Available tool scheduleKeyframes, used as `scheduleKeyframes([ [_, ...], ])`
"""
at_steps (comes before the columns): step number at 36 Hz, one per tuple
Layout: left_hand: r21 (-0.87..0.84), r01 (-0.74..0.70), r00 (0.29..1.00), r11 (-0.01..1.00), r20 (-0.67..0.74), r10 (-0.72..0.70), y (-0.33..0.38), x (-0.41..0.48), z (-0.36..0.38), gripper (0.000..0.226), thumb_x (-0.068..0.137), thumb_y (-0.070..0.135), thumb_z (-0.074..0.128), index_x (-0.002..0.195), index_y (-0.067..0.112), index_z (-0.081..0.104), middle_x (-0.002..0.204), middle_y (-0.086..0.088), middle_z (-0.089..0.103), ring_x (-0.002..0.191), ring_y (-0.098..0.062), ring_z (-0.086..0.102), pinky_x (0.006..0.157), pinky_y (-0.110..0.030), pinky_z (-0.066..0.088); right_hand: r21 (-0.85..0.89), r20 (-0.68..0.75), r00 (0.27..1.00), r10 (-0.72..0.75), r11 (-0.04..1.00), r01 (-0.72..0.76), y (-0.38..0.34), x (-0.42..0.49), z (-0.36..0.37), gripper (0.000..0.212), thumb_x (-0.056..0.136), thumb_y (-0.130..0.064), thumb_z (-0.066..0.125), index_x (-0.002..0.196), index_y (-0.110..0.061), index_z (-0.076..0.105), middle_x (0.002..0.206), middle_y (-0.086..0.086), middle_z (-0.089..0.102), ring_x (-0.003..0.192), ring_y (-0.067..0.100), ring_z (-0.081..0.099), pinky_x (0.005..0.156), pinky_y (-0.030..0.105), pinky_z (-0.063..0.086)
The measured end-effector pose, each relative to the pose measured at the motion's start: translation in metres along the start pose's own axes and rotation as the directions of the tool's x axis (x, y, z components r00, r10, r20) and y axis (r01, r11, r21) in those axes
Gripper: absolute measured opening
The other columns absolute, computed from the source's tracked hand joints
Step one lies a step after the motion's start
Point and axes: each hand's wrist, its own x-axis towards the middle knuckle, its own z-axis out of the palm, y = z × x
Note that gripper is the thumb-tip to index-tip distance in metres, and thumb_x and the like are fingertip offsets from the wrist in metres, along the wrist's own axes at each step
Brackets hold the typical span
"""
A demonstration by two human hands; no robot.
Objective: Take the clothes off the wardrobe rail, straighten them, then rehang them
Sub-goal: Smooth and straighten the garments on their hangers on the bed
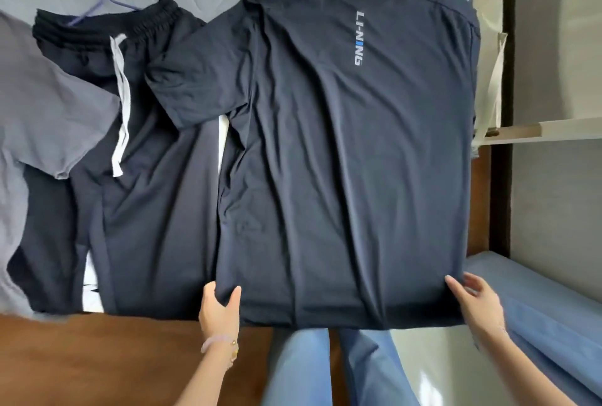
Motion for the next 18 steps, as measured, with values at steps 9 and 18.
scheduleKeyframes([
  [9,-0.064,0.092,0.996,0.994,-0.015,-0.093,-0.038,-0.02,-0.01,0.038,0.084,0.034,0.063,0.082,-0.003,0.059,0.085,-0.018,0.062,0.087,-0.038,0.055,0.075,-0.039,0.044,-0.08,0.004,0.993,-0.118,0.99,0.118,0.036,-0.004,-0.013,0.02,0.084,-0.025,0.064,0.072,-0.01,0.062,0.07,0.007,0.065,0.066,0.024,0.058,0.064,0.033,0.04],
  [18,0.151,0.195,0.98,0.969,0.005,-0.198,-0.029,-0.057,-0.067,0.04,0.096,0.013,0.048,0.135,0.006,0.041,0.105,-0.016,0.059,0.078,-0.026,0.058,0.063,-0.028,0.045,-0.209,0.086,0.99,-0.107,0.97,0.123,0.047,-0.034,-0.074,0.016,0.085,-0.009,0.06,0.099,-0.015,0.055,0.083,0.014,0.067,0.073,0.026,0.06,0.068,0.032,0.042],
])
